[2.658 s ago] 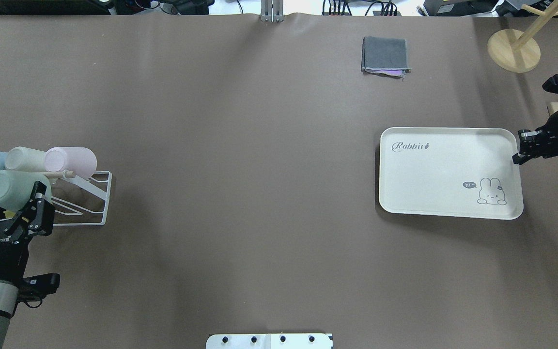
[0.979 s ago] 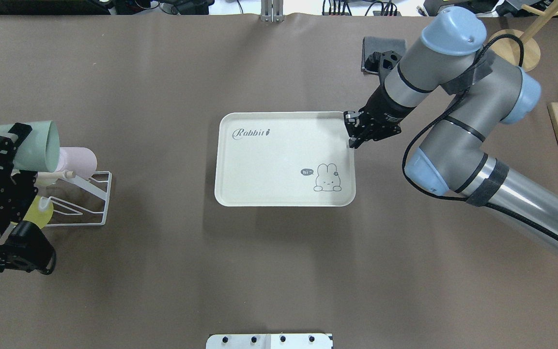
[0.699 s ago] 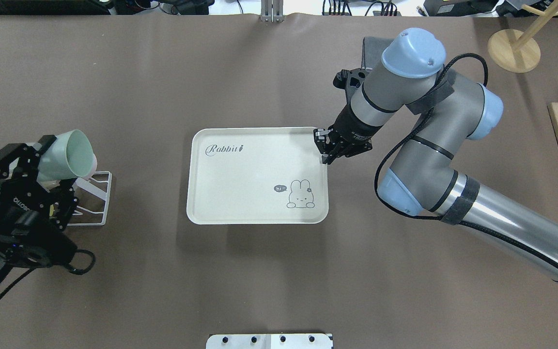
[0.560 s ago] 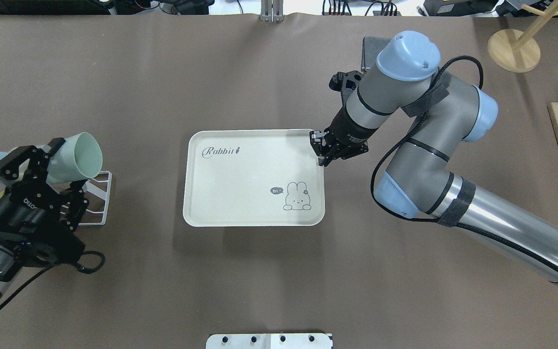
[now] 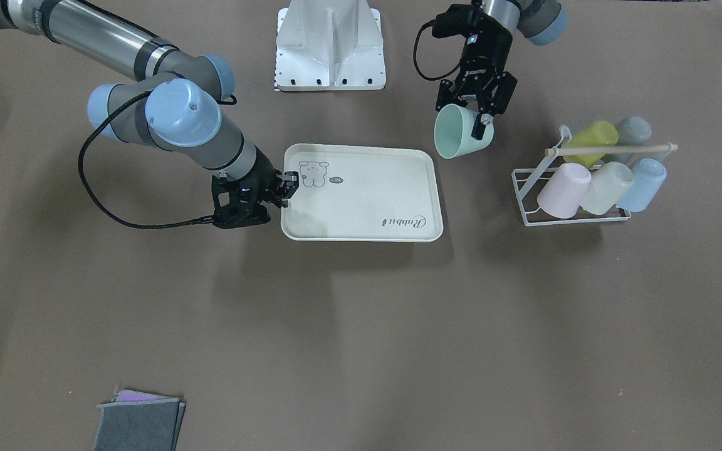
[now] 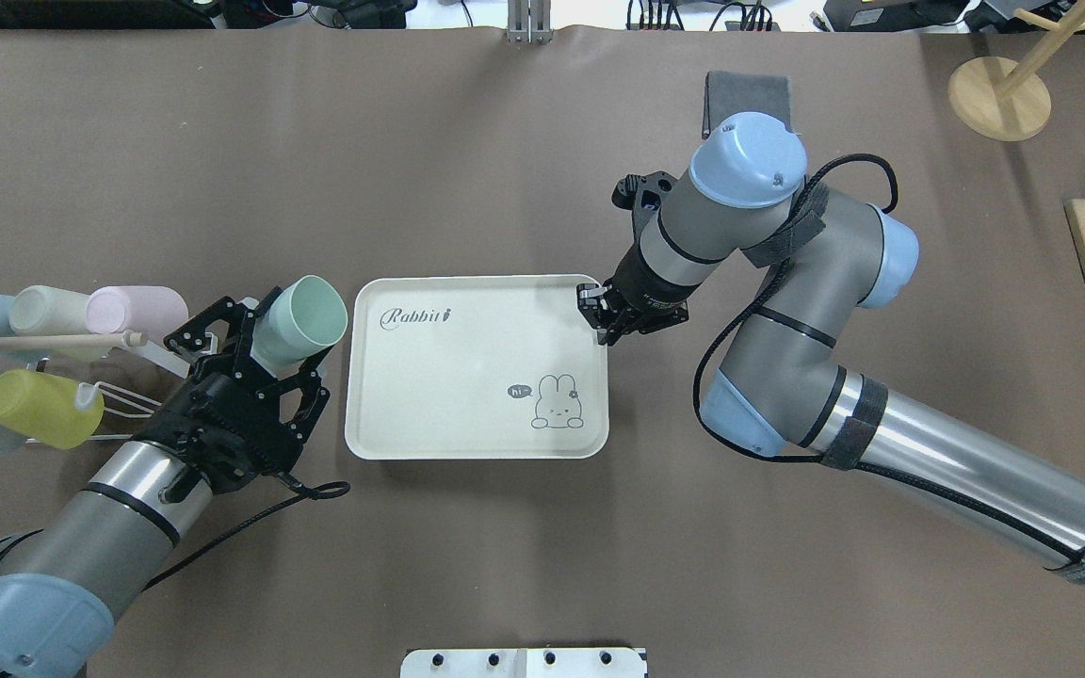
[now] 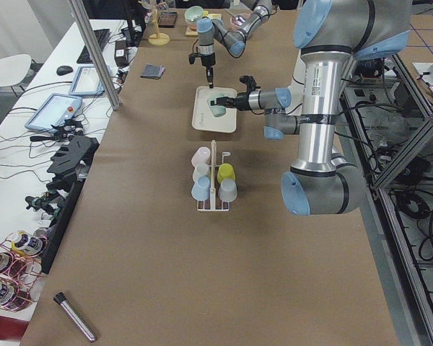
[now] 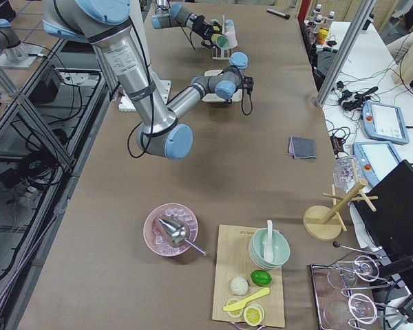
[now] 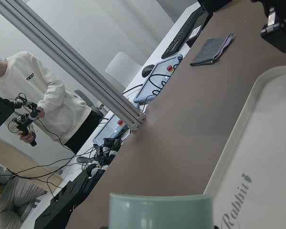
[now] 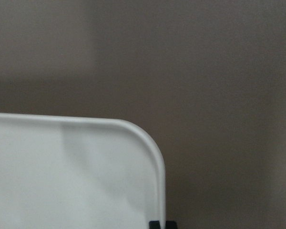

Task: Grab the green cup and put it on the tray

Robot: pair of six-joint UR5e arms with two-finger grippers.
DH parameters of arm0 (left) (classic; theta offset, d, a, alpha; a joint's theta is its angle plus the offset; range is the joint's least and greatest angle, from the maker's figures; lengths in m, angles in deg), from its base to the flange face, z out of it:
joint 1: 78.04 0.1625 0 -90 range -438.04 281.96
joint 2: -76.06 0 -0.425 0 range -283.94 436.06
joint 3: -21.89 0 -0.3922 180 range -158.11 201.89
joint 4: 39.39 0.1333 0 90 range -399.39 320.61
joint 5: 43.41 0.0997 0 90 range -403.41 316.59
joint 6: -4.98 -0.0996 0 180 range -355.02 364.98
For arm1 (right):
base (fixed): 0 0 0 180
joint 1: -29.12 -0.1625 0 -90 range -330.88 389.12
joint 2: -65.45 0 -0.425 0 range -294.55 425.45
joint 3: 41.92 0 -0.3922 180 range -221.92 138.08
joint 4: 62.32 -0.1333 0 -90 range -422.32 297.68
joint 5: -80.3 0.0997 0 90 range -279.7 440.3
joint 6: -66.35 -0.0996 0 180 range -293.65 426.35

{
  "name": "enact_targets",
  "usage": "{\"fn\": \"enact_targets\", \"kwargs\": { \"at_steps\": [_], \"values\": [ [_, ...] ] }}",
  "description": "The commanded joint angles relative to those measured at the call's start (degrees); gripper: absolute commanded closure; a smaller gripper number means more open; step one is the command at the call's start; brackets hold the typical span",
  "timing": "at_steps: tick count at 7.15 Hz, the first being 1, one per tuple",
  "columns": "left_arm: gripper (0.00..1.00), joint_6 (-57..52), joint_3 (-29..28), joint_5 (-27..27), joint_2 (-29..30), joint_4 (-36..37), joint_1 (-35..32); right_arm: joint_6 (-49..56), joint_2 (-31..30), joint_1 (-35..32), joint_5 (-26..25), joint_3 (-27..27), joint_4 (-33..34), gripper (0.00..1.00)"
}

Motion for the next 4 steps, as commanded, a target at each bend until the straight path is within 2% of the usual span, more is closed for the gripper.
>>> {"fn": "enact_targets", "kwargs": {
  "at_steps": [1,2,4],
  "values": [
    [1.00,3.4,-1.7,-3.1,3.2,-0.2,-1.8,-0.1,0.0,0.9,-4.1,-0.1,-0.1,0.01],
    [1.00,3.5,-3.4,-4.3,4.6,-0.2,-3.1,-0.1,0.0,0.9,-4.7,0.2,-0.1,0.01],
    [1.00,7.0,-11.6,-7.7,13.0,-0.3,-6.2,0.8,-1.7,-1.0,-4.0,3.3,0.5,0.01]
  ]
}}
